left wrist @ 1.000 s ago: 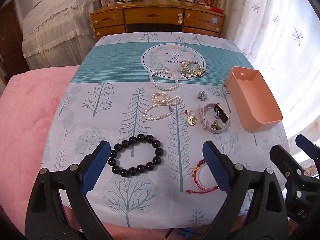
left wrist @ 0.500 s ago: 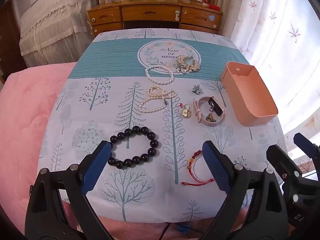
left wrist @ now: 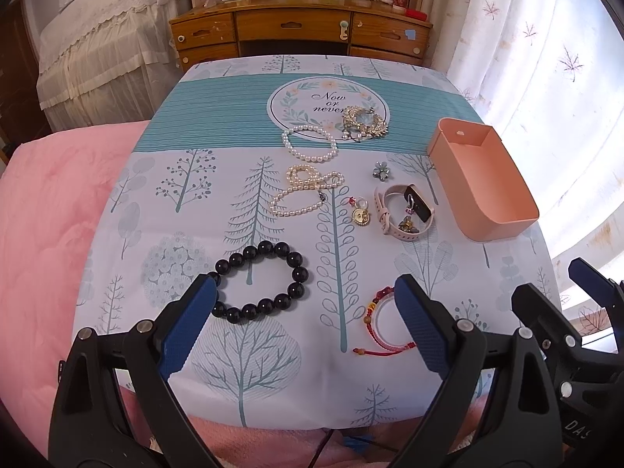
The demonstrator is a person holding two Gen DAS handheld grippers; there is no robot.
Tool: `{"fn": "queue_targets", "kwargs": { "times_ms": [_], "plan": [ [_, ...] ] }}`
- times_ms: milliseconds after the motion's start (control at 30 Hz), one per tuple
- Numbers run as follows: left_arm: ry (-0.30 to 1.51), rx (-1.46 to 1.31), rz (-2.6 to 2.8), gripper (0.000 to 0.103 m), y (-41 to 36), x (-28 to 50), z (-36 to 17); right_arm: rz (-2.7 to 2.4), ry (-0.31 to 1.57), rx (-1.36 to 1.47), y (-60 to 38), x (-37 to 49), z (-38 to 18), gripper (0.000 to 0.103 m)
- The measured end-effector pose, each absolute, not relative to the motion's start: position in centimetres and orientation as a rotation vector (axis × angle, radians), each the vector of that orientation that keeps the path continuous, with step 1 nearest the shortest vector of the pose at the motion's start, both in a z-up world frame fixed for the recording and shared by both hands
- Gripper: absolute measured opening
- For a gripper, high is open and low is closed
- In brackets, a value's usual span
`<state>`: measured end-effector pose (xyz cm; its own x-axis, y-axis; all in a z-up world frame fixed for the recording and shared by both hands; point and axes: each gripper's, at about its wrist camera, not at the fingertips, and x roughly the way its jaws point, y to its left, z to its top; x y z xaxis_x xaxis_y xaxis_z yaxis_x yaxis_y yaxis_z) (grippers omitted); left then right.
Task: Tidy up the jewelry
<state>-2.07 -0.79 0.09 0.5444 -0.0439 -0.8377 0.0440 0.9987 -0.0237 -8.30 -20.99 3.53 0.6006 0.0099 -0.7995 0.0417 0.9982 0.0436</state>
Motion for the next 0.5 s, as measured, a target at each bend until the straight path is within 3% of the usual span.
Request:
{"fn": "queue_targets", "kwargs": {
  "times_ms": [500],
  "plan": [
    [0.998,0.013,-0.052,0.092,-0.79,-2.52,0.09,-0.013,0.942,0.047,-20.64,-8.11,3.15,0.095]
  ]
}}
